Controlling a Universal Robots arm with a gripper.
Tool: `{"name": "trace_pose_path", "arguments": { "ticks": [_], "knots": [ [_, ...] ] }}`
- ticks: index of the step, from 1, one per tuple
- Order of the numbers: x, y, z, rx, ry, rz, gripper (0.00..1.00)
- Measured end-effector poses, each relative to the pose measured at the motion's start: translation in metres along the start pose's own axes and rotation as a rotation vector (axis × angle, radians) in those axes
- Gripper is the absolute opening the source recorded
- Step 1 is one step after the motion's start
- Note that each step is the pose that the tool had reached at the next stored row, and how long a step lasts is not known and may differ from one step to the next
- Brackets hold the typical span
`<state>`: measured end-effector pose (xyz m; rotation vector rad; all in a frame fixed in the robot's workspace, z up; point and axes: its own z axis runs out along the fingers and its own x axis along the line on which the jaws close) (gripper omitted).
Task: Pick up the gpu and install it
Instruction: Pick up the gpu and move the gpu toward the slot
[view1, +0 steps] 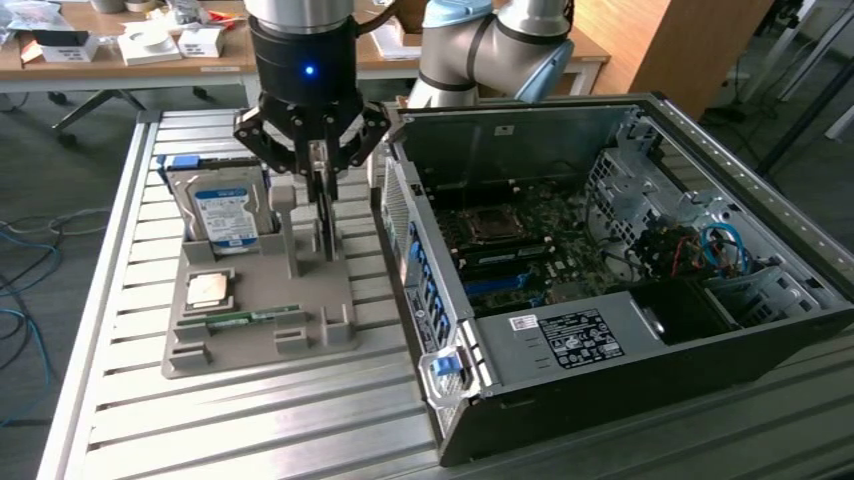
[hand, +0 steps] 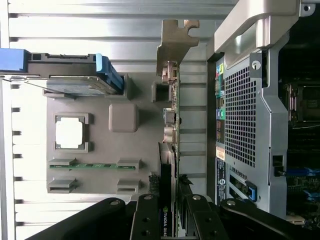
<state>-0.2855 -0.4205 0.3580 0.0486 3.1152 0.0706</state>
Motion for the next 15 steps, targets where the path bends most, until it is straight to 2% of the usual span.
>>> {"name": "trace_pose_path", "arguments": {
  "ticks": [15],
  "knots": [
    [-0.001,0.0016,-0.0358,0.0000,0.0001,-0.002,0.26]
  ]
}}
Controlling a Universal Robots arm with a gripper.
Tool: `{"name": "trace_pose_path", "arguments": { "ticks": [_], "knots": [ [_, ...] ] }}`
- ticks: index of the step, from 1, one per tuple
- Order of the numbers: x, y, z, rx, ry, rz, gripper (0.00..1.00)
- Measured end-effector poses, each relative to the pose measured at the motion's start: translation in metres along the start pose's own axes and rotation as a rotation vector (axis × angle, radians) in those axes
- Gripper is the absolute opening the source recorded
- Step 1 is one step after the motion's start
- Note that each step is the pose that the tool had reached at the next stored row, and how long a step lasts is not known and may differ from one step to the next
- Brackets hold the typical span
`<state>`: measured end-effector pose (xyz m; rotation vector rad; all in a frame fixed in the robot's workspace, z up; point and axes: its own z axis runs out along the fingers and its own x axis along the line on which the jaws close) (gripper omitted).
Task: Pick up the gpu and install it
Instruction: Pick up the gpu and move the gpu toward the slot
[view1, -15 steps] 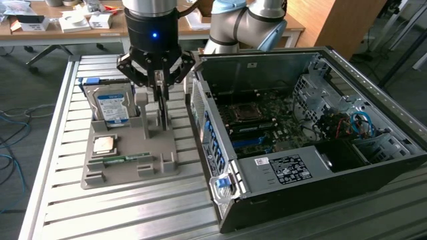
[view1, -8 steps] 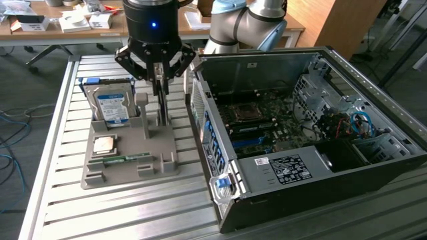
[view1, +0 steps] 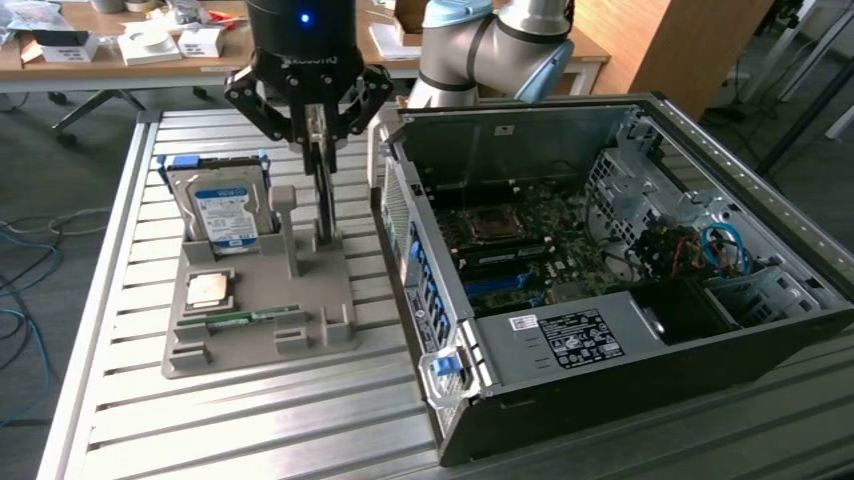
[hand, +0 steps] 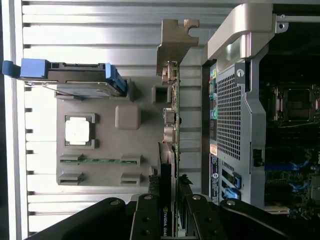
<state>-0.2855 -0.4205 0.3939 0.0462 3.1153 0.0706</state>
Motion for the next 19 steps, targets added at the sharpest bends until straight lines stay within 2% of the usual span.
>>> {"name": "trace_pose_path", "arguments": {
  "ticks": [10,11,12,14,15,19],
  "knots": [
    [-0.001,0.0012,-0.0252,0.0000,0.0000,-0.001,0.26],
    [-0.001,0.0017,-0.0359,0.0000,0.0002,-0.001,0.26],
    [-0.001,0.0019,-0.0417,-0.0001,0.0000,-0.001,0.26],
    [-0.002,0.0029,-0.0635,-0.0002,0.0000,-0.001,0.26],
    [-0.002,0.0032,-0.0690,-0.0002,0.0000,-0.001,0.26],
    [-0.002,0.0035,-0.0767,-0.0002,0.0001,-0.001,0.26]
  ]
}}
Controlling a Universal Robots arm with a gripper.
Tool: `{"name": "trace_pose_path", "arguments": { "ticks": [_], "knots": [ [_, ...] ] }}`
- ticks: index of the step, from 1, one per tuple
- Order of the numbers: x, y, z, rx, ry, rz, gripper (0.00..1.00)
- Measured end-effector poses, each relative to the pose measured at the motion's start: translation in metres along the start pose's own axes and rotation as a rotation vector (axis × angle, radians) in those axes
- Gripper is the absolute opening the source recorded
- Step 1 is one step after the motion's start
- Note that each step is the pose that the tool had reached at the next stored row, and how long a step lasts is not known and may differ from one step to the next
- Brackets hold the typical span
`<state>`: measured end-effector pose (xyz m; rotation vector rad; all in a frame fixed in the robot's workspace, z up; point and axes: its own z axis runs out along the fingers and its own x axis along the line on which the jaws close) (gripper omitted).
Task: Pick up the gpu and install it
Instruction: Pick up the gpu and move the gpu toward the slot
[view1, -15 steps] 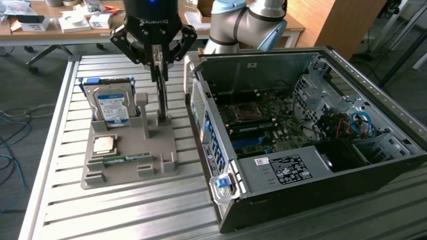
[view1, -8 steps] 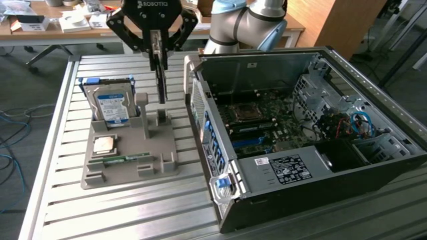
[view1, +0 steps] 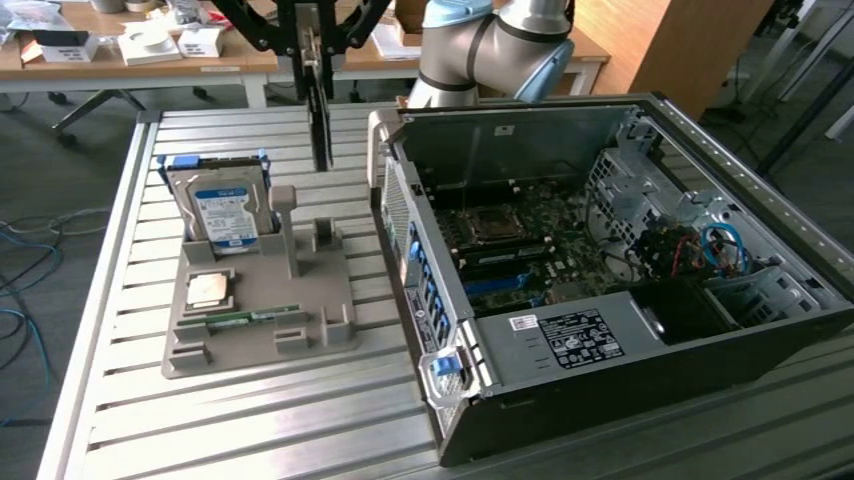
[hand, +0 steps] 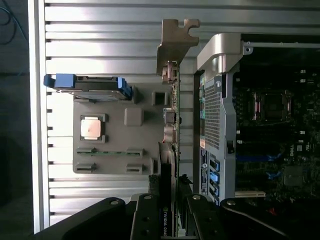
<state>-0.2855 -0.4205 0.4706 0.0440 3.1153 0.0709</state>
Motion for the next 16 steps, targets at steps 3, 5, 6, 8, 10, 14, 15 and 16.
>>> {"name": "trace_pose_path", "arguments": {
  "ticks": [3,5,6,8,10,14,15,16],
  "knots": [
    [0.000,0.0000,-0.0003,0.0000,-0.0001,0.000,0.26],
    [0.000,0.0000,-0.0004,0.0000,0.0000,0.000,0.26],
    [-0.001,0.0000,-0.0004,0.0001,0.0002,0.000,0.26],
    [-0.004,0.0001,-0.0003,0.0000,0.0001,0.000,0.26],
    [-0.008,0.0002,-0.0002,0.0000,0.0001,0.000,0.26],
    [-0.017,0.0005,0.0001,0.0000,0.0002,0.000,0.26],
    [-0.020,0.0006,0.0002,-0.0001,0.0004,0.000,0.26],
    [-0.023,0.0006,0.0002,0.0000,0.0008,0.000,0.26]
  ]
}}
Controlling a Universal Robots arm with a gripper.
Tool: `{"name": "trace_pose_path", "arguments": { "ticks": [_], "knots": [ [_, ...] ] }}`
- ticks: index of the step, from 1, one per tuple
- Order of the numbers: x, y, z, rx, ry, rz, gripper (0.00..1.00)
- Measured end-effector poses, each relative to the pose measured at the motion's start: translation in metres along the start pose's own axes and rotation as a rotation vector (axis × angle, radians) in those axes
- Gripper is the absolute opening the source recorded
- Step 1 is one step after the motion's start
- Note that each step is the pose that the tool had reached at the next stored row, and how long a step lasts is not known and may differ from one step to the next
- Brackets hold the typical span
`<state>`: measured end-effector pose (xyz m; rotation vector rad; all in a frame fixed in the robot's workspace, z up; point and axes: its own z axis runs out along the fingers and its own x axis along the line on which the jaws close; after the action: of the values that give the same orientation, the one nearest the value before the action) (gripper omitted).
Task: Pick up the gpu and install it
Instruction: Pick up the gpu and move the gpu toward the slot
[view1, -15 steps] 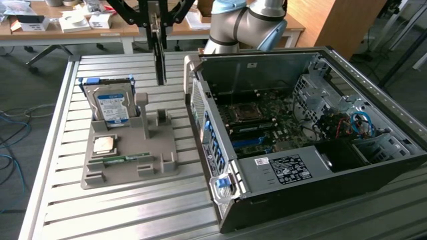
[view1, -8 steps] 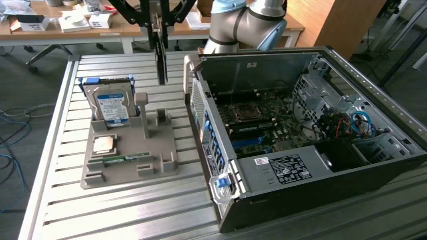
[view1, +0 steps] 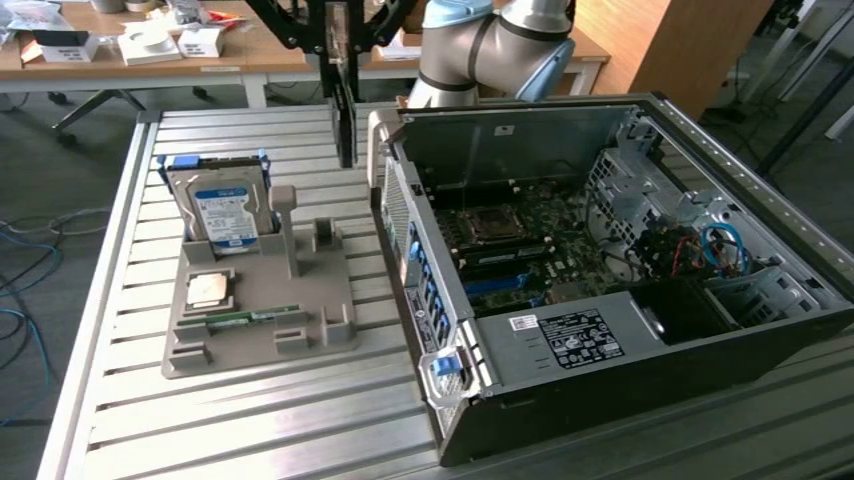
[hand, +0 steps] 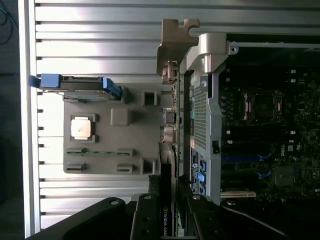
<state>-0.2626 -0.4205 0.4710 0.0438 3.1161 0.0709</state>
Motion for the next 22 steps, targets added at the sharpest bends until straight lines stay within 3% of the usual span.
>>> {"name": "trace_pose_path", "arguments": {
  "ticks": [22],
  "knots": [
    [-0.097,0.0027,0.0024,-0.0030,0.0030,0.000,0.26]
  ]
}}
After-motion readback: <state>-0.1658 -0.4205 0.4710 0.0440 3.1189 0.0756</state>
